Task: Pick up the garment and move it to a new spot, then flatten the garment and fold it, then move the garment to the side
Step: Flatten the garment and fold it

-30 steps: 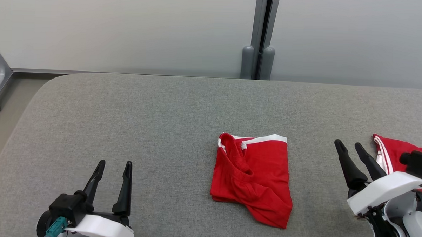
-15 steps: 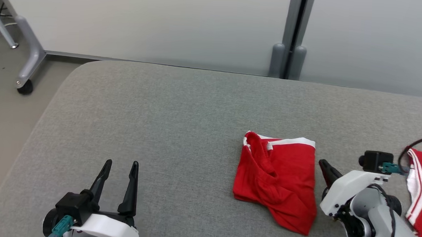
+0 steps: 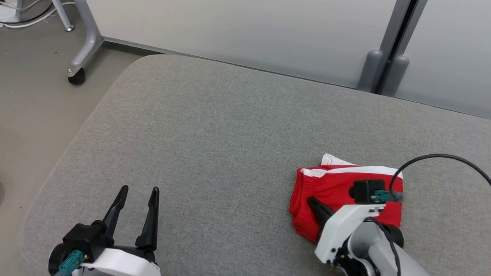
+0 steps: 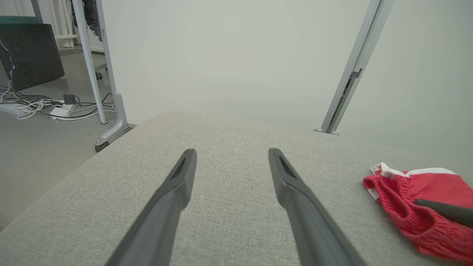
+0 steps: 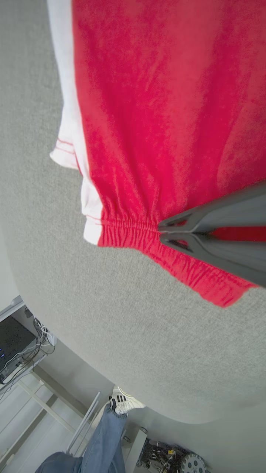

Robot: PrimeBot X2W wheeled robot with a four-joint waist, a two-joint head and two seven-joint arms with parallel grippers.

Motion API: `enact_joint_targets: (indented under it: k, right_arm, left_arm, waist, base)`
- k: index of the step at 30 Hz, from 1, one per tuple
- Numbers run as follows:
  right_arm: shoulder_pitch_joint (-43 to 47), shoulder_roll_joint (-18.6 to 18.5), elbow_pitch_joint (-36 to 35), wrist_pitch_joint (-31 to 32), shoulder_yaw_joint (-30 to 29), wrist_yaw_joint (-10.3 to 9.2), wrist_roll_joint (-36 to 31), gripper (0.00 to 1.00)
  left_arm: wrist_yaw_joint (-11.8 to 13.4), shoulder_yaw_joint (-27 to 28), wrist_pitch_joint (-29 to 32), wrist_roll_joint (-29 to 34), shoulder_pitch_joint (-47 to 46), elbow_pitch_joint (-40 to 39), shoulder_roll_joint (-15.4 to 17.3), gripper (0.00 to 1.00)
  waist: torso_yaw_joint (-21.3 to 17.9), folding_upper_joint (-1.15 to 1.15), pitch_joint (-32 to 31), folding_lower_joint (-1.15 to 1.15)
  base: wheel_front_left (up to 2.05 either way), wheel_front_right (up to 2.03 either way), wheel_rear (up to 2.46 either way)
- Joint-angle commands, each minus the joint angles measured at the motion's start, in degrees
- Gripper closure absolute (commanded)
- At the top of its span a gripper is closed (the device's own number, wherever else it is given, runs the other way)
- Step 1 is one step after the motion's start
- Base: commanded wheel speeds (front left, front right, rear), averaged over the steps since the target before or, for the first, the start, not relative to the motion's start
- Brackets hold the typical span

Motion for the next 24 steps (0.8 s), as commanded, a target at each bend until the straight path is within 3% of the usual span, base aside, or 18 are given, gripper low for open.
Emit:
enact_joint_targets:
  k: [1,5,10,11,12,13,14,15,24]
  right_arm:
    - [-0.7,0.1,-1.6,-0.9,2.0,0.03,1.4,1.00]
    - [-1.4,-0.2,-4.8,-2.6,5.6,0.03,3.8,1.00]
    - [-2.2,-4.3,-9.9,-8.0,7.4,0.03,5.0,1.00]
    - [-2.3,-5.2,-10.9,-9.2,7.2,0.03,4.8,0.91]
    - [-2.2,-6.4,-12.0,-10.4,6.9,0.03,4.5,0.69]
    - [-2.2,-7.6,-12.9,-11.6,6.5,0.03,4.0,0.54]
    - [-2.0,-8.6,-13.9,-12.6,5.9,0.03,3.6,0.12]
    - [-1.9,-9.8,-14.9,-13.7,5.1,0.03,2.9,0.00]
    - [3.3,-15.2,-22.2,-18.6,-8.2,0.03,-3.9,0.00]
  left_arm:
    - [-0.1,0.4,-0.1,0.3,-0.7,-0.1,0.3,0.00]
    - [0.1,0.5,-0.1,0.6,-0.8,-0.3,0.3,0.00]
    - [0.4,1.0,-0.1,0.9,-0.2,-1.1,0.5,0.00]
    - [0.5,1.1,-0.1,0.9,-0.1,-1.2,0.5,0.00]
    - [0.6,1.2,-0.1,0.9,0.1,-1.5,0.6,0.00]
    - [0.7,1.4,-0.1,1.0,0.2,-1.6,0.6,0.00]
    - [0.7,1.4,-0.1,1.0,0.3,-1.8,0.6,0.00]
    - [0.7,1.5,-0.1,1.0,0.3,-2.1,0.7,0.00]
    - [1.4,2.7,-0.1,1.2,1.2,-4.1,0.9,0.00]
  waist:
    - [-0.4,0.00,0.0,0.00]
    - [-1.6,0.00,-0.2,0.00]
    - [-4.7,0.00,-0.9,0.00]
    - [-5.5,0.00,-1.1,0.00]
    - [-6.2,0.00,-1.2,0.00]
    - [-7.0,0.00,-1.4,0.00]
    - [-7.8,0.00,-1.5,0.00]
    - [-8.6,0.00,-1.5,0.00]
    - [-15.7,0.00,-2.8,0.00]
  base:
    - [0.00,0.00,0.00]
    - [0.00,0.00,0.00]
    - [0.00,0.00,0.00]
    - [0.00,0.00,0.00]
    - [0.00,0.00,0.00]
    - [0.00,0.00,0.00]
    - [0.00,0.00,0.00]
    - [0.00,0.00,0.00]
    - [0.00,0.00,0.00]
